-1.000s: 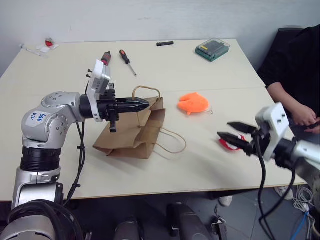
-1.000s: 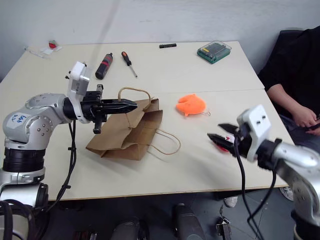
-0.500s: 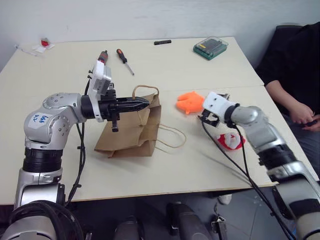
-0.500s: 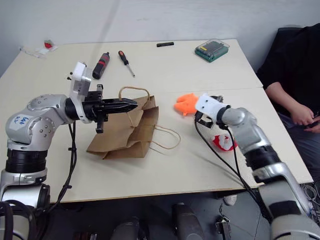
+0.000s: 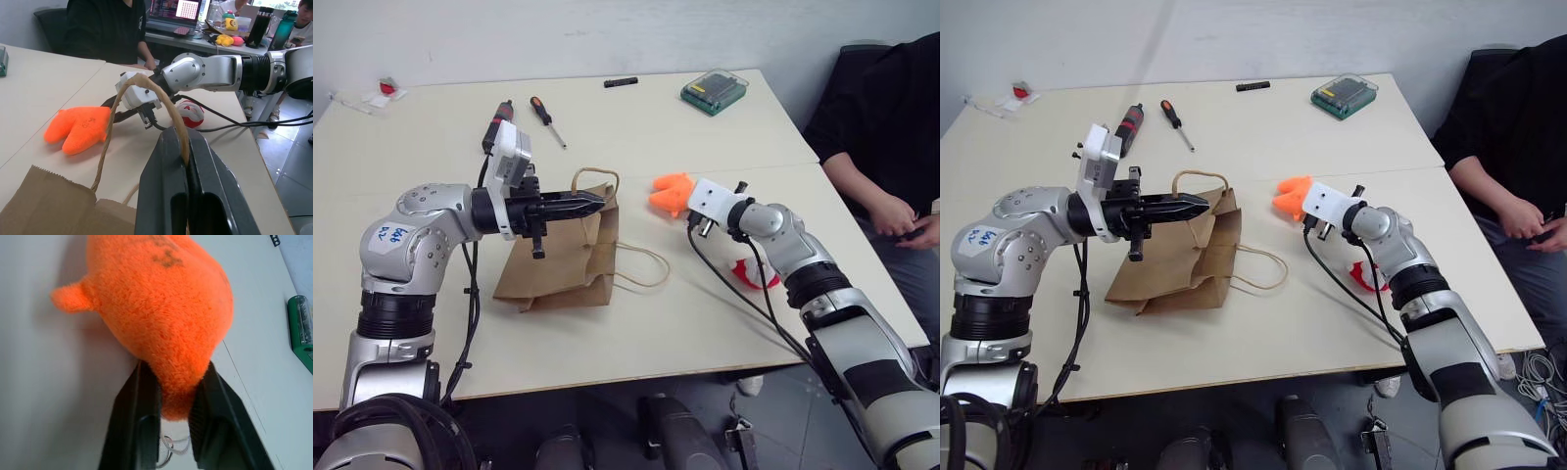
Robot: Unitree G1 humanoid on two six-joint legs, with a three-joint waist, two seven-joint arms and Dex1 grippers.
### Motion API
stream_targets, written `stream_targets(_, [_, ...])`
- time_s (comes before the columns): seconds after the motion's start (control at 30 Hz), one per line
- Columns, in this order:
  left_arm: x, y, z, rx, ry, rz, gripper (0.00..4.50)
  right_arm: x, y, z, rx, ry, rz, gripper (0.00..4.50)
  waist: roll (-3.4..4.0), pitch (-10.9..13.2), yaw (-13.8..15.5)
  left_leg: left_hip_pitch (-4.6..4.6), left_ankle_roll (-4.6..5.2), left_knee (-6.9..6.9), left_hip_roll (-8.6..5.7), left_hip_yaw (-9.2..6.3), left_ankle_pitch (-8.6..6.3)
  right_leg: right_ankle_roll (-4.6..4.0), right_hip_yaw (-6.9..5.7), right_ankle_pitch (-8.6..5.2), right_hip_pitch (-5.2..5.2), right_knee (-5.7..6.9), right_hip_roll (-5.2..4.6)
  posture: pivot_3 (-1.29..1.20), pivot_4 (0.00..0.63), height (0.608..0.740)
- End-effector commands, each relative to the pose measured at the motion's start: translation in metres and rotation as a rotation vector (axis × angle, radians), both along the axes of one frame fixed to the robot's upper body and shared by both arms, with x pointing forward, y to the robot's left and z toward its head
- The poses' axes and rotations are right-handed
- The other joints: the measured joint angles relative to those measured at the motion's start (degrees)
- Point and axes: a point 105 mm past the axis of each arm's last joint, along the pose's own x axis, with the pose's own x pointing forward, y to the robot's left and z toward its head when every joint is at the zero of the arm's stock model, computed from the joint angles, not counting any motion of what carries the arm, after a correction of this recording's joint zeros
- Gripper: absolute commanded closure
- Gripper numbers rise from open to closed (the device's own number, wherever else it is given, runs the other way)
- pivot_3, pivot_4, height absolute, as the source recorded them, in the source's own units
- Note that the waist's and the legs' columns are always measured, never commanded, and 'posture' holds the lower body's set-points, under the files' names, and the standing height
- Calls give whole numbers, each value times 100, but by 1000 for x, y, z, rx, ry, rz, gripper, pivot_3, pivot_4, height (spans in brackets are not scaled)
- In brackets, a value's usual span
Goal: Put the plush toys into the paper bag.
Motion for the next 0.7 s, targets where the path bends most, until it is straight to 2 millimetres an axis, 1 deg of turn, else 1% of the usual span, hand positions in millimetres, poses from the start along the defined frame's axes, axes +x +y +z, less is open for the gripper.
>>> stream_targets(0.03, [-4, 5, 12, -5, -49, 1, 4500, -29, 4, 36, 126, -50, 120, 4484, 3, 2, 25, -2, -1, 2, 1, -4, 0, 1, -2, -1, 0, 0, 0, 0, 150, 740])
stream_targets(0.13, [-5, 5, 12, 0, -51, -1, 4500, -63, 13, 47, 132, -39, 231, 4484, 5, 3, 82, -7, 0, 7, 0, -7, -1, 4, -3, -2, 0, 2, -2, 0, 150, 740])
stream_targets(0.2, [-5, 6, 13, -2, -54, 2, 4500, -84, 23, 49, 114, -19, 302, 4484, 5, 3, 95, -4, -2, 10, -1, -5, -1, 4, 0, -3, -1, -9, -3, 0, 150, 740])
stream_targets(0.27, [-4, 6, 13, -4, -55, 4, 4500, -97, 30, 49, 88, -8, 345, 4484, 5, 3, 111, 3, -5, 12, -1, -4, -2, 3, 2, -4, 0, -9, 0, 0, 150, 740])
stream_targets(0.33, [-4, 5, 14, -5, -56, 0, 4500, -106, 42, 45, 34, -3, 393, 4484, 5, 3, 133, 6, -8, 12, -3, -4, -1, 2, 2, -4, 1, -7, 0, 0, 150, 740])
stream_targets(0.37, [-4, 4, 14, -7, -58, -3, 4500, -108, 48, 43, -3, -10, 414, 4484, 5, 3, 139, 6, -8, 13, -4, -3, -1, 2, 2, -4, 1, -7, 0, 0, 150, 740])
stream_targets(0.43, [-4, 1, 16, -9, -66, -14, 4500, -104, 67, 36, -90, -38, 458, 4484, 5, 3, 139, 6, -7, 15, -6, -2, -1, 2, 1, -5, 2, -9, -1, 0, 150, 740])
stream_targets(0.5, [-4, -2, 17, -11, -71, -23, 4500, -100, 84, 34, -130, -61, 494, 4484, 5, 3, 132, 5, -7, 15, -6, 0, -1, 1, 2, -5, 2, -9, 0, 0, 150, 740])
stream_targets(0.7, [-2, -6, 19, -13, -80, -34, 4500, -98, 130, 42, -161, -96, 606, 4484, 5, 3, 121, 5, -8, 12, -3, 3, -1, -7, 1, -9, -5, -4, 1, 0, 150, 740])
